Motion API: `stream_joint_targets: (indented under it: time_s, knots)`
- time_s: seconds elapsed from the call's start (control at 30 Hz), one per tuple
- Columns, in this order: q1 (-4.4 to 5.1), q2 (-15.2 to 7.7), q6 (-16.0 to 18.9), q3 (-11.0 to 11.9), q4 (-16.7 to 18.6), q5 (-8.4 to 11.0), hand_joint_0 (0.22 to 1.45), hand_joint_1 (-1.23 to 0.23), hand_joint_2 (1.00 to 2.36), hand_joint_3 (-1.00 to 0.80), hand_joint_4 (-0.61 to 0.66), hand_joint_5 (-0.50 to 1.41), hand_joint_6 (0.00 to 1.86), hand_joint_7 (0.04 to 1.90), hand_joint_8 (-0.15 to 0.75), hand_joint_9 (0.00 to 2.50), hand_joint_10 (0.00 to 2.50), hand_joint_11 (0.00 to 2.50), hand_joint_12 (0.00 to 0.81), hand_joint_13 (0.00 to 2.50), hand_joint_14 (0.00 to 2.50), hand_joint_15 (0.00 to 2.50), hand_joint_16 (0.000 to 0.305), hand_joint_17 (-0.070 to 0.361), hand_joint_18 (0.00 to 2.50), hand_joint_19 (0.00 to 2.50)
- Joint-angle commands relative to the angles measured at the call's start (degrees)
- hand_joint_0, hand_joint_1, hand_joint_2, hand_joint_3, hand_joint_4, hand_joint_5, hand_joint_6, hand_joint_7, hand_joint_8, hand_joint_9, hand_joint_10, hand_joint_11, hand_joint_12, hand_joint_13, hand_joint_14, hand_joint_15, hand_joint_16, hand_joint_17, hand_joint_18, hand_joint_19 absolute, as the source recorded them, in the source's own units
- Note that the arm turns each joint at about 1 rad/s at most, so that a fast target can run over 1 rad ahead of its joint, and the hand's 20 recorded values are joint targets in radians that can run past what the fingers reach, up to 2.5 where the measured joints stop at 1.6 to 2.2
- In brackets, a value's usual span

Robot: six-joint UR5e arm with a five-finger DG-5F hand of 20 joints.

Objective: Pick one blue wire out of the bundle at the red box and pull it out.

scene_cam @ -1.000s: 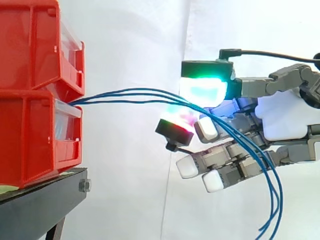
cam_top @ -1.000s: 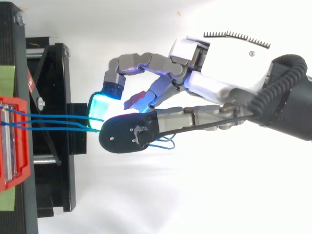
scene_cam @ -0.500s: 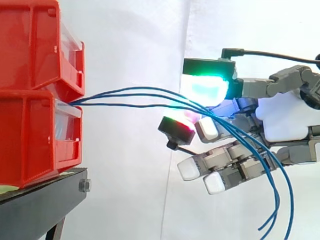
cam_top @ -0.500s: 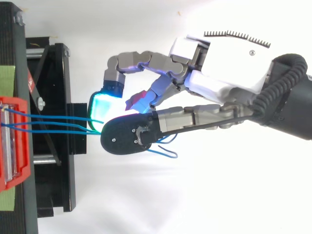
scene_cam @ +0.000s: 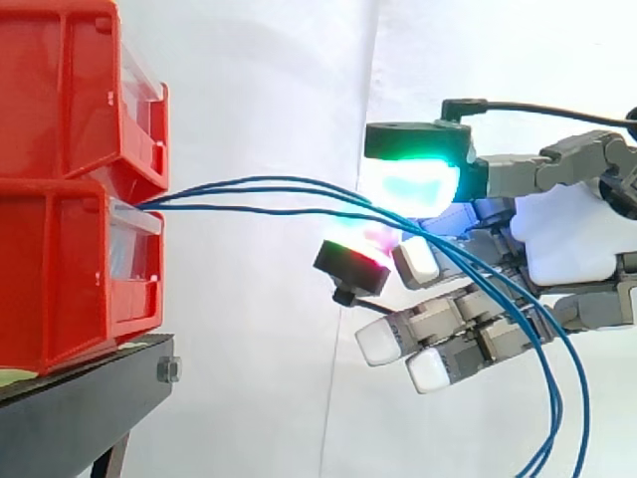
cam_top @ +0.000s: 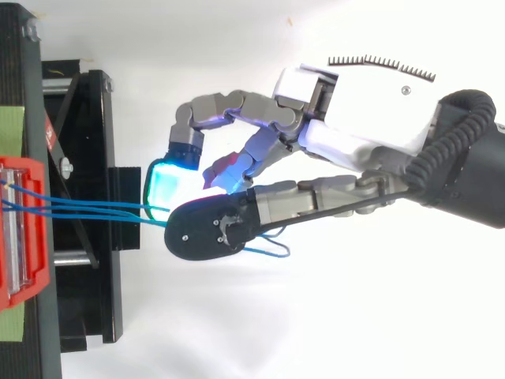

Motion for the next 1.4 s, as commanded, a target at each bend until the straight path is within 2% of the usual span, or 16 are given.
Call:
stream_joint_targets:
  time_s: [0.0, 0.17, 0.37, 0.53, 0.7, 0.9, 1.0, 1.03, 1.2, 1.37]
  knots:
    - [0.08, 0.0, -0.14, -0.01, 0.0, 0.0, 0.81, -0.67, 1.01, -0.14, 0.19, -0.04, 0.62, 1.24, 0.326, 1.08, 0.01, 0.57, 0.414, 0.74, 0.01, 0.39, 0.05, 0.113, 0.54, 0.52]
    - [0.08, 0.0, -0.06, -0.01, -0.09, 0.08, 0.75, -0.67, 1.02, -0.11, 0.23, -0.05, 0.51, 1.31, 0.331, 1.05, 0.01, 0.6, 0.423, 0.72, 0.01, 0.38, 0.05, 0.112, 0.52, 0.47]
    - [0.08, 0.0, 0.12, 0.08, -0.09, 0.0, 0.68, -0.73, 1.01, -0.15, 0.23, -0.09, 0.54, 1.19, 0.349, 1.01, 0.01, 0.62, 0.444, 0.72, 0.01, 0.38, 0.053, 0.12, 0.53, 0.43]
    - [0.08, 0.0, -0.06, -0.01, 0.0, 0.0, 0.63, -0.7, 1.02, -0.2, 0.23, -0.1, 0.56, 1.15, 0.346, 0.99, 0.02, 0.64, 0.434, 0.7, 0.01, 0.38, 0.051, 0.114, 0.49, 0.44]
    - [0.08, 0.0, -0.14, -0.01, 0.0, 0.0, 0.57, -0.69, 1.01, -0.35, 0.22, -0.1, 0.57, 1.16, 0.346, 0.97, 0.01, 0.65, 0.433, 0.68, 0.01, 0.39, 0.05, 0.113, 0.47, 0.45]
    - [0.08, 0.0, -0.23, -0.01, 0.0, 0.0, 0.54, -0.69, 1.0, -0.43, 0.23, -0.11, 0.61, 1.09, 0.353, 0.97, 0.01, 0.65, 0.442, 0.68, 0.01, 0.38, 0.052, 0.116, 0.48, 0.44]
    - [0.08, 0.0, -0.32, 0.08, 0.0, 0.0, 0.55, -0.72, 1.01, -0.42, 0.22, -0.13, 0.68, 1.01, 0.351, 0.96, 0.01, 0.66, 0.441, 0.68, 0.01, 0.39, 0.051, 0.116, 0.49, 0.43]
    - [0.17, 0.0, -0.23, -0.01, 0.0, 0.08, 0.56, -0.74, 1.01, -0.4, 0.22, -0.13, 0.69, 1.02, 0.349, 0.96, 0.01, 0.66, 0.437, 0.68, 0.01, 0.38, 0.051, 0.115, 0.49, 0.43]
    - [0.17, 0.0, -0.23, 0.08, 0.0, 0.0, 0.6, -0.77, 1.01, -0.28, 0.2, -0.18, 0.82, 0.86, 0.341, 0.93, 0.01, 0.69, 0.431, 0.68, 0.01, 0.39, 0.051, 0.114, 0.5, 0.43]
    - [0.17, 0.0, -0.14, -0.01, 0.0, 0.0, 0.62, -0.78, 1.01, -0.23, 0.2, -0.19, 0.84, 0.82, 0.34, 0.91, 0.01, 0.68, 0.433, 0.68, 0.01, 0.38, 0.052, 0.116, 0.52, 0.41]
